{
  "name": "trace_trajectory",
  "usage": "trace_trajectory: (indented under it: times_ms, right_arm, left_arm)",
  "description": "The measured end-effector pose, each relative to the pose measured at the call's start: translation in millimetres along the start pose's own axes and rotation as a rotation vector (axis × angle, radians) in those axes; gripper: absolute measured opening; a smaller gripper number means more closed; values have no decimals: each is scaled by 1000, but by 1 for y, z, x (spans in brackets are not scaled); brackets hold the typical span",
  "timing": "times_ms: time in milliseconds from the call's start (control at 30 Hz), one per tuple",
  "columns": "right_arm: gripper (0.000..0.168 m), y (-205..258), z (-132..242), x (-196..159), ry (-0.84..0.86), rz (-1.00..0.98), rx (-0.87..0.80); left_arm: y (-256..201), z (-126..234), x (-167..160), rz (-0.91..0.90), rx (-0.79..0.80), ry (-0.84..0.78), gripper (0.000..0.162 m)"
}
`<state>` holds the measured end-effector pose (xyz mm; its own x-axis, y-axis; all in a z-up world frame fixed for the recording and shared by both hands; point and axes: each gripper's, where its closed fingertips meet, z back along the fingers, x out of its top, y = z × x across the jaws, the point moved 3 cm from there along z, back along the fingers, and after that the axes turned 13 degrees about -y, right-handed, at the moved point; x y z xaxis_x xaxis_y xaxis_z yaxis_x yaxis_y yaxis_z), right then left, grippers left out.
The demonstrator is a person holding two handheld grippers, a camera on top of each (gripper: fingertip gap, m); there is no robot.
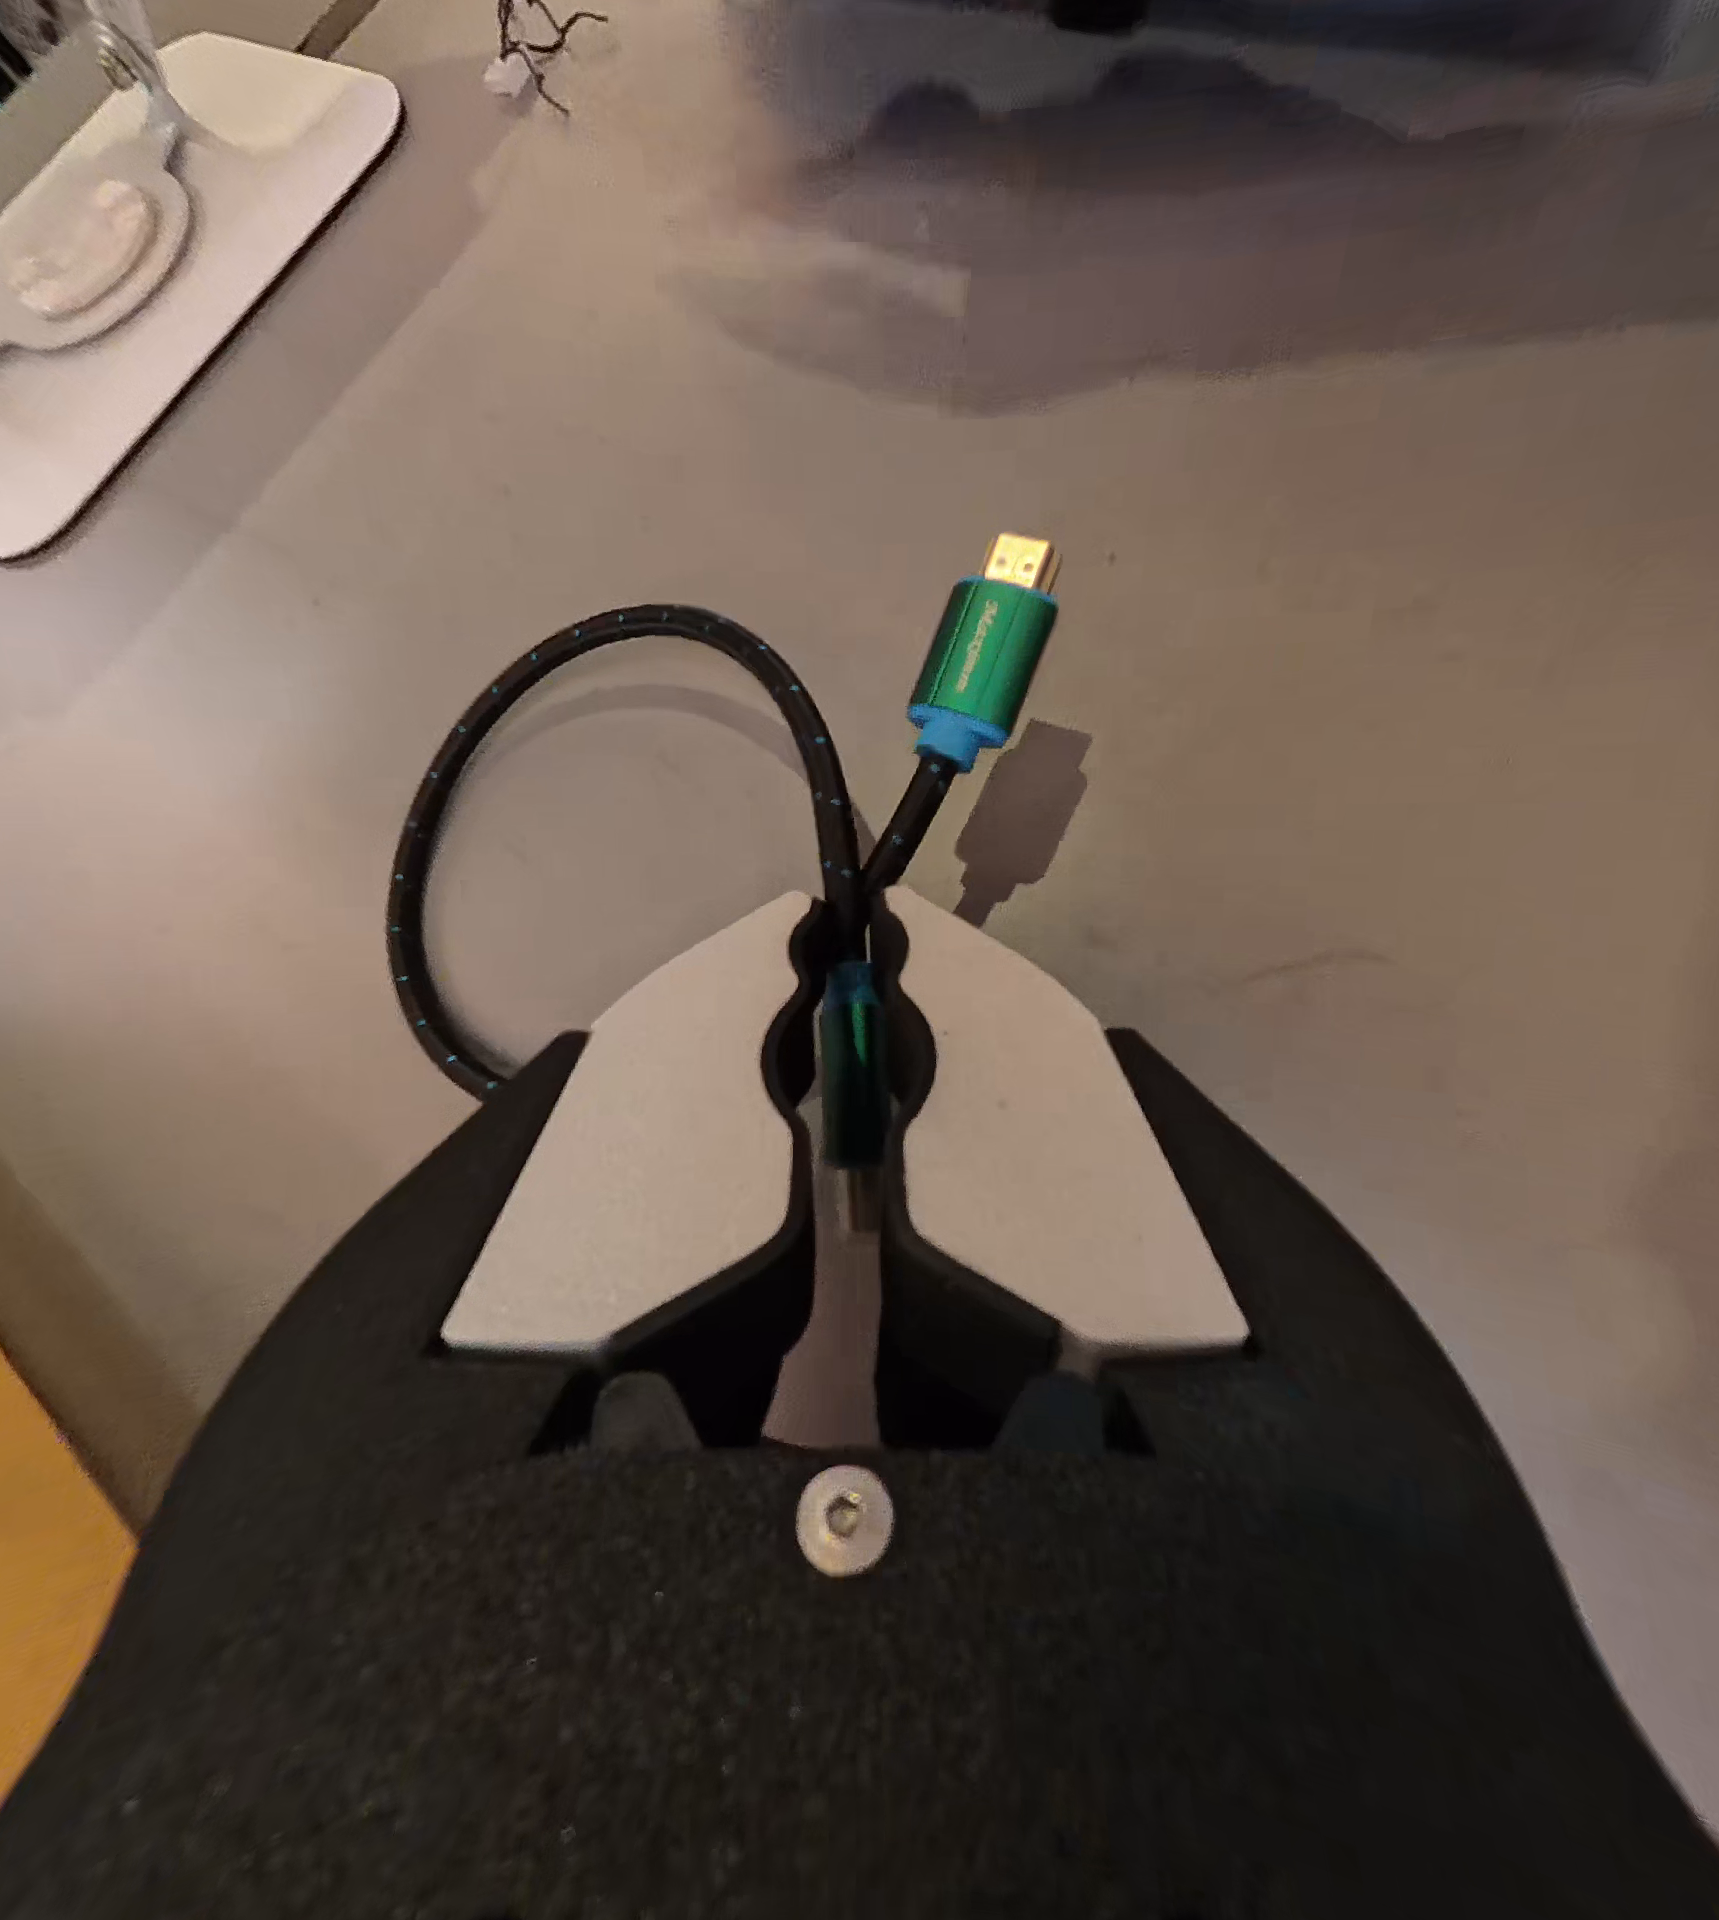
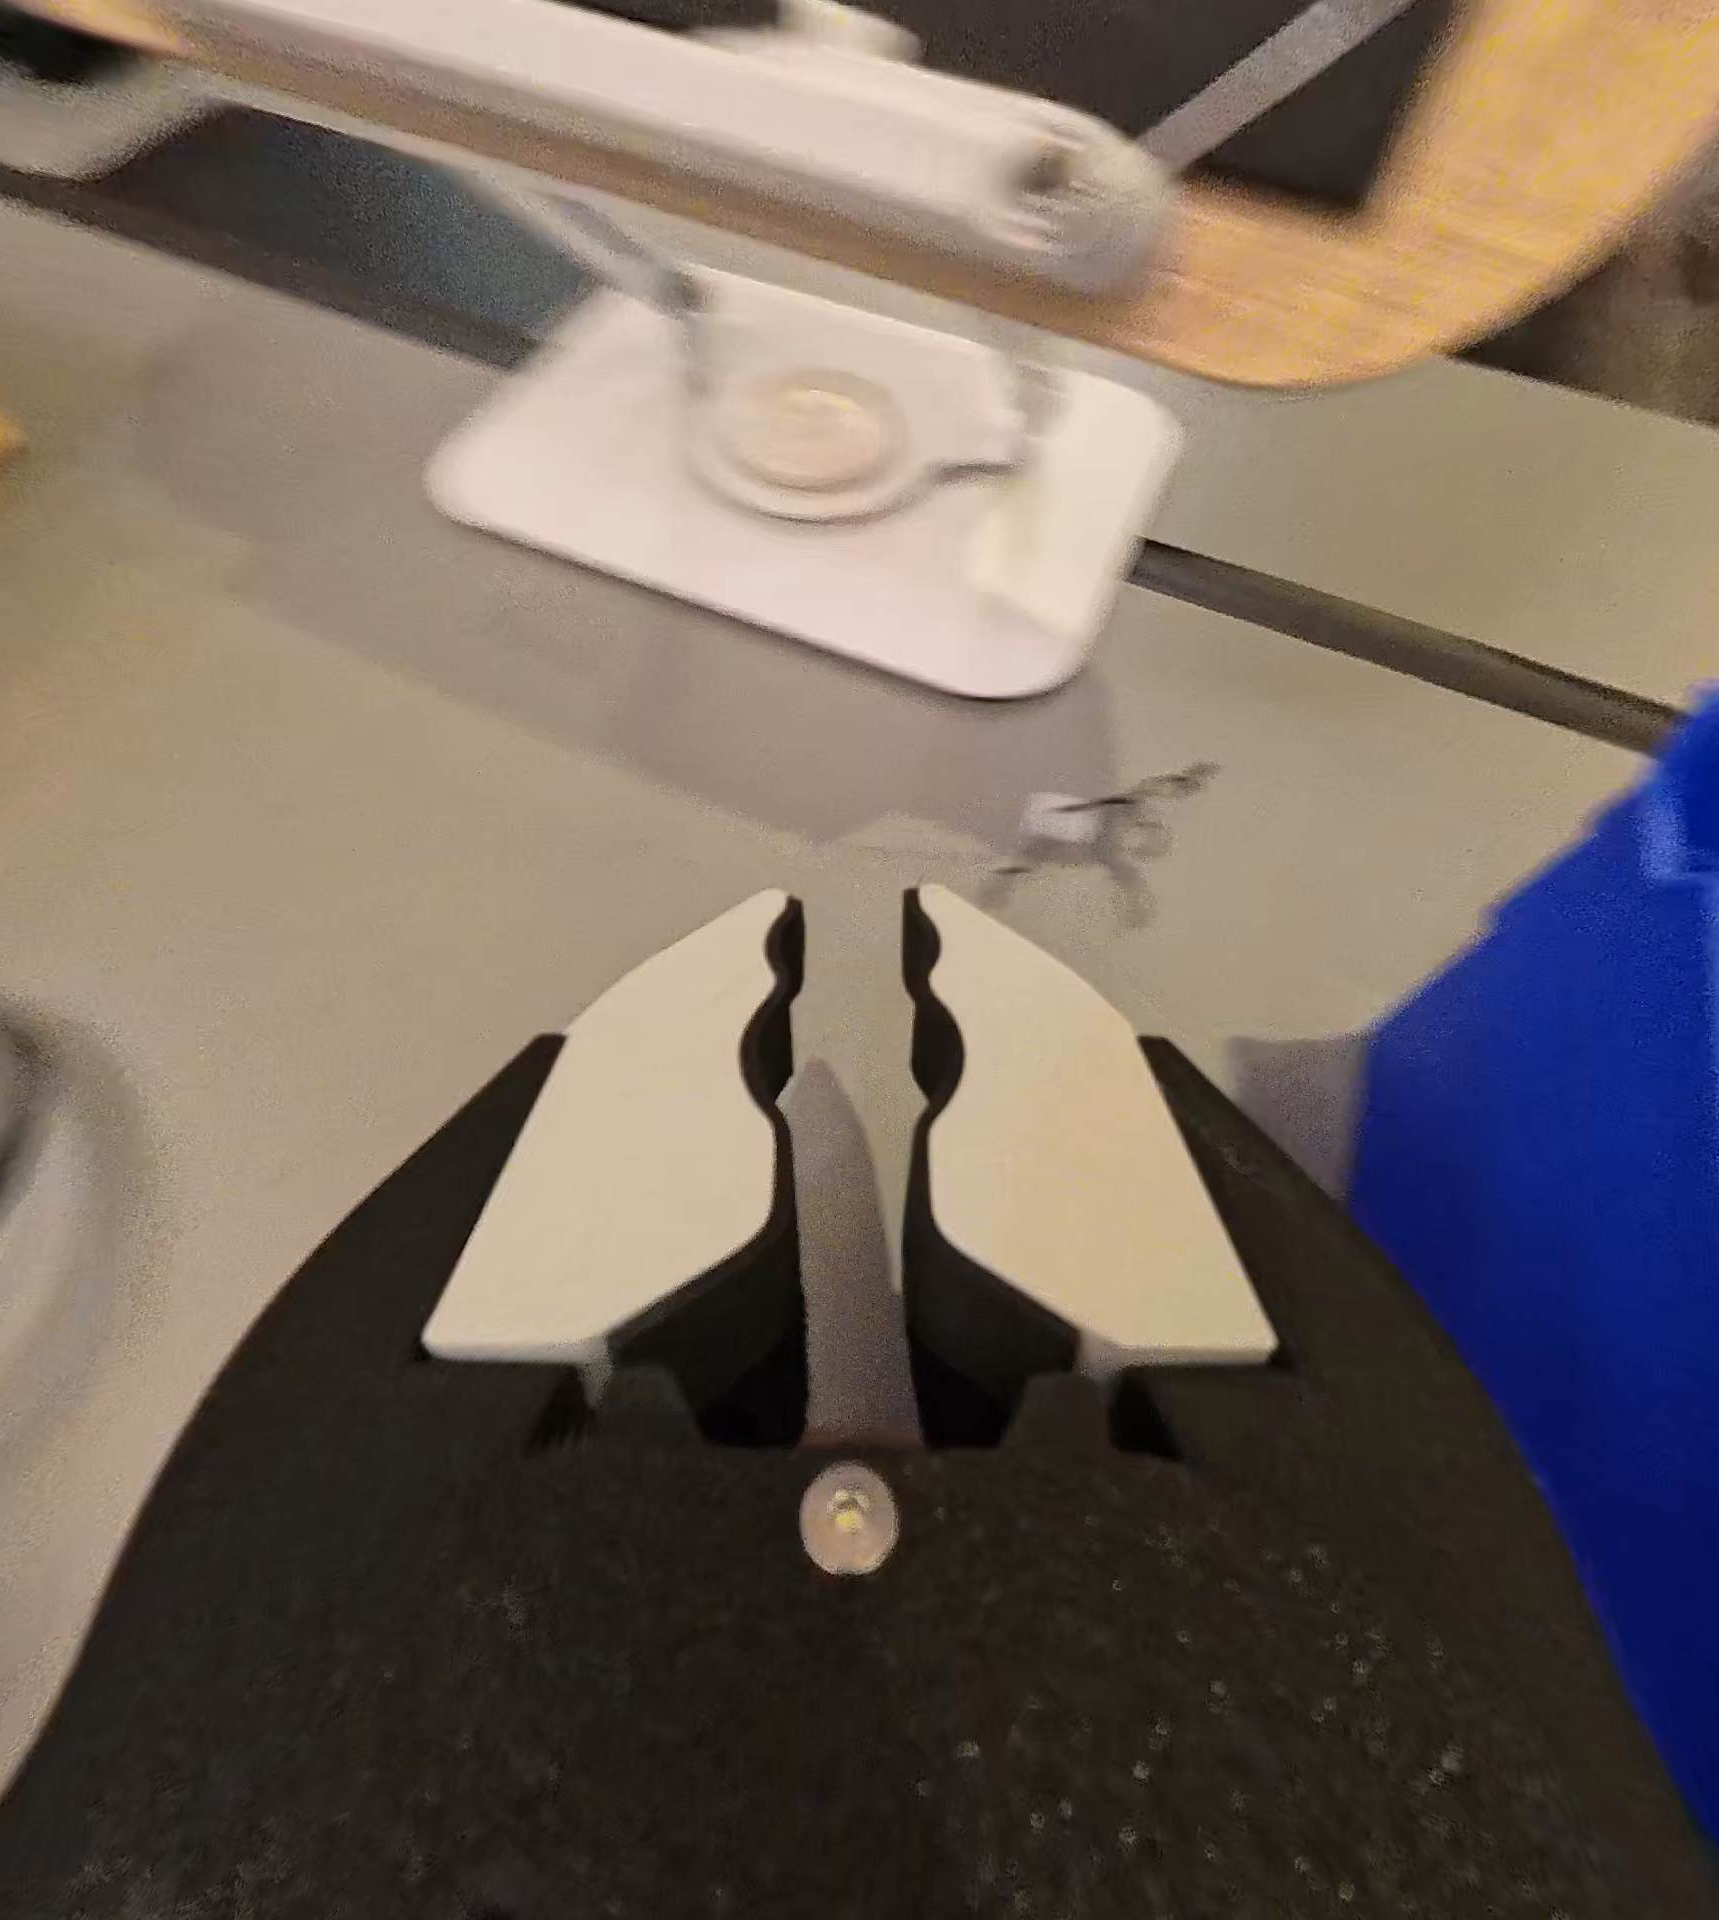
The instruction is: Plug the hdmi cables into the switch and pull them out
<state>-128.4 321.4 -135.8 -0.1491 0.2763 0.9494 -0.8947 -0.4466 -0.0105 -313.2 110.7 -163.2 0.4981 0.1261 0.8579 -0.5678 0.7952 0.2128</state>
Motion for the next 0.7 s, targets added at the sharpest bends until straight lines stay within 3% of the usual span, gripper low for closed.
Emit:
trace_trajectory:
  times_ms: [167,267,433,600,700]
  right_arm:
    - [20,108,104,-14,-123,51,483]
    - [27,135,137,-38,-126,30,584]
    - [29,175,156,-58,-54,202,793]
    - [36,199,145,-71,-13,340,728]
    - [37,210,147,-71,-24,348,751]
  left_arm:
    - [2,8,11,123,-80,-85,6]
    - [1,9,12,167,-100,-89,6]
    - [-2,5,11,172,-75,-61,6]
    - [-9,7,26,300,-83,-118,6]
    - [-9,14,46,484,-150,-261,6]
